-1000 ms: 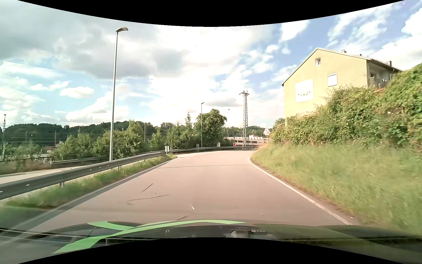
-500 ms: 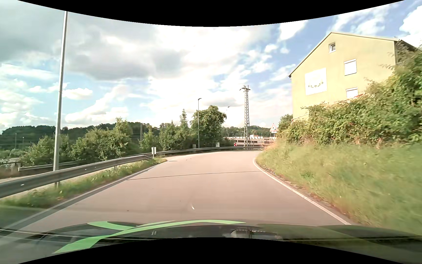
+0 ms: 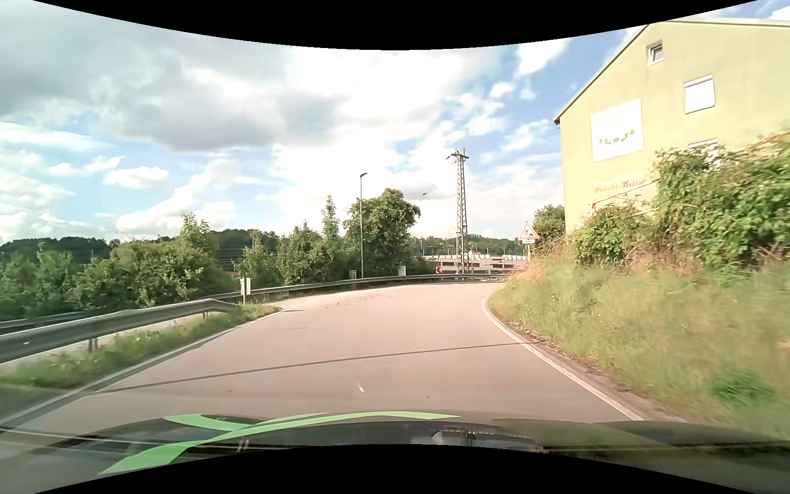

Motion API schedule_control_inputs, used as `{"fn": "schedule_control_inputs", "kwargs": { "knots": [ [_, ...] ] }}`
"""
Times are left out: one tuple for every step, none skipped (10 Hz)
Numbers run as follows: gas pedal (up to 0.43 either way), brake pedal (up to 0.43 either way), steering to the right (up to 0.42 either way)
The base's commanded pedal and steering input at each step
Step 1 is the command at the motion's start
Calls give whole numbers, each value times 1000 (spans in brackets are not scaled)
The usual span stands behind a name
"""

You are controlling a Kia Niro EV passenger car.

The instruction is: Follow the waypoints while adhering to traffic rules and regulations

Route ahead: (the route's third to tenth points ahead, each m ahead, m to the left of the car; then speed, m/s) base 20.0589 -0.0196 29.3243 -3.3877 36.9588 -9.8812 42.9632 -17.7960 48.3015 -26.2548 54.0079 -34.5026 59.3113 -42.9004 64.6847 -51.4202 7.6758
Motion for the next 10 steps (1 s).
{"fn": "schedule_control_inputs", "kwargs": {
  "knots": [
    [110, 0, 12],
    [110, 0, 16],
    [79, 0, 19],
    [39, 0, 23],
    [39, 0, 26],
    [39, 0, 25],
    [39, 0, 26],
    [67, 0, 27],
    [98, 0, 28],
    [110, 0, 30]
  ]
}}
